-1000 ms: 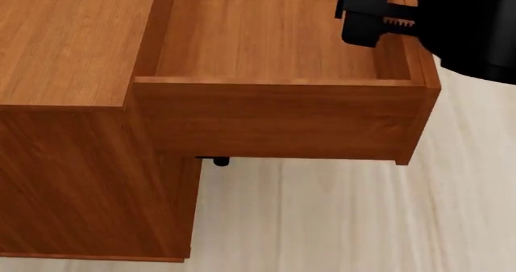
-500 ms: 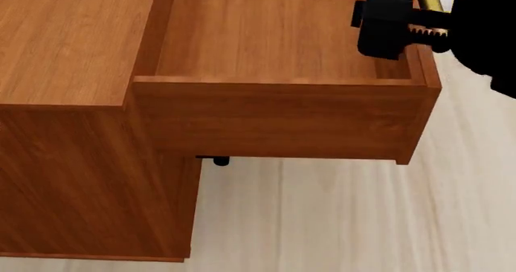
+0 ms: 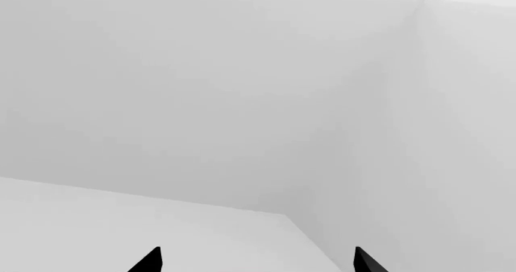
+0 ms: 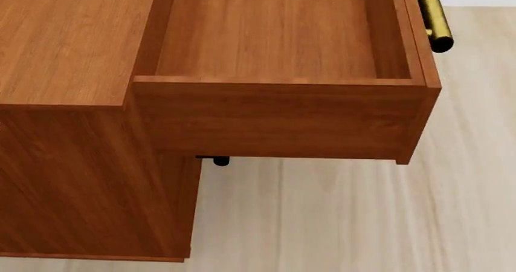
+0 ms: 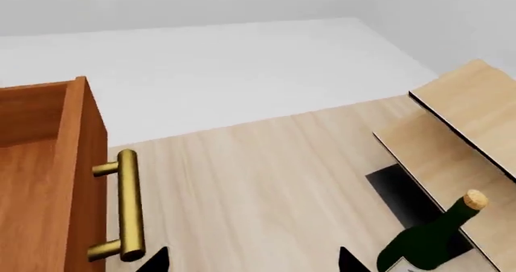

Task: Close the bottom drawer of the cabinet and open the top drawer.

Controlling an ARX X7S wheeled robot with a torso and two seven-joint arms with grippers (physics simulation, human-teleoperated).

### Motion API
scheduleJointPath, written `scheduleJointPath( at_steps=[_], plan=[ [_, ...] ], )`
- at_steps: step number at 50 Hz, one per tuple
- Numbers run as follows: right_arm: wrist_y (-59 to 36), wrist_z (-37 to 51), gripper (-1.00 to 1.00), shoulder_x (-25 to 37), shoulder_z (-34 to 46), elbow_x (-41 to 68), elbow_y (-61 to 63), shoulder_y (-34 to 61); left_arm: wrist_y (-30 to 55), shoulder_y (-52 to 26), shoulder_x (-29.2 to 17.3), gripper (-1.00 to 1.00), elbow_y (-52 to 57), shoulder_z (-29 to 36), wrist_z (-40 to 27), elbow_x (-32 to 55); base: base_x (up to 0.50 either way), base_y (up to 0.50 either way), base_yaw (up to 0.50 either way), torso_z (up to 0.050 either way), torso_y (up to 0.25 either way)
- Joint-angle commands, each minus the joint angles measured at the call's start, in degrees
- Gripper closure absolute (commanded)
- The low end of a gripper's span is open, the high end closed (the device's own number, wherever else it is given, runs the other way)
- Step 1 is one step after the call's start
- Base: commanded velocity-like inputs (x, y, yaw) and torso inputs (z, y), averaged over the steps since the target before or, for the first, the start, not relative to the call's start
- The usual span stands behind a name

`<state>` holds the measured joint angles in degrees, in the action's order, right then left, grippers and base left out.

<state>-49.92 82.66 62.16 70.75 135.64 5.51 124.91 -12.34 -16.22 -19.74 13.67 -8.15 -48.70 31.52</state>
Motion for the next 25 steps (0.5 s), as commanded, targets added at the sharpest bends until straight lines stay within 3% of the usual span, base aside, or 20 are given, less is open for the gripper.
scheduleJointPath(
  at_steps=[1,13,19,22,25],
  plan=[
    [6.1,3.6,-1.0,6.7,-3.7,4.5,19.6,0.1,0.2,-0.1,-0.1,-1.0,0.1,0.1,-0.2,0.1,0.0,0.0,0.0,0.0,0.0],
    [20.9,3.8,-1.0,16.0,-7.8,4.8,46.2,-2.8,0.2,0.1,-0.3,-1.0,0.6,0.2,-0.7,-0.5,0.0,0.0,0.0,0.0,0.0],
    [25.8,5.6,-1.0,15.9,-8.2,-0.3,54.5,-7.8,0.7,-0.2,-0.5,-1.0,0.4,0.5,-0.7,-0.6,0.0,0.0,0.0,0.0,0.0],
    [20.6,7.3,-1.0,11.2,-24.5,-1.9,54.5,-25.8,0.7,-0.2,-0.5,-1.0,0.3,0.6,-0.7,-0.7,0.0,0.0,0.0,0.0,0.0],
    [17.6,7.3,-1.0,10.1,-33.6,-2.8,54.5,-34.5,0.9,-0.3,-0.6,-1.0,0.3,0.7,-0.7,-0.6,0.0,0.0,0.0,0.0,0.0]
  ],
)
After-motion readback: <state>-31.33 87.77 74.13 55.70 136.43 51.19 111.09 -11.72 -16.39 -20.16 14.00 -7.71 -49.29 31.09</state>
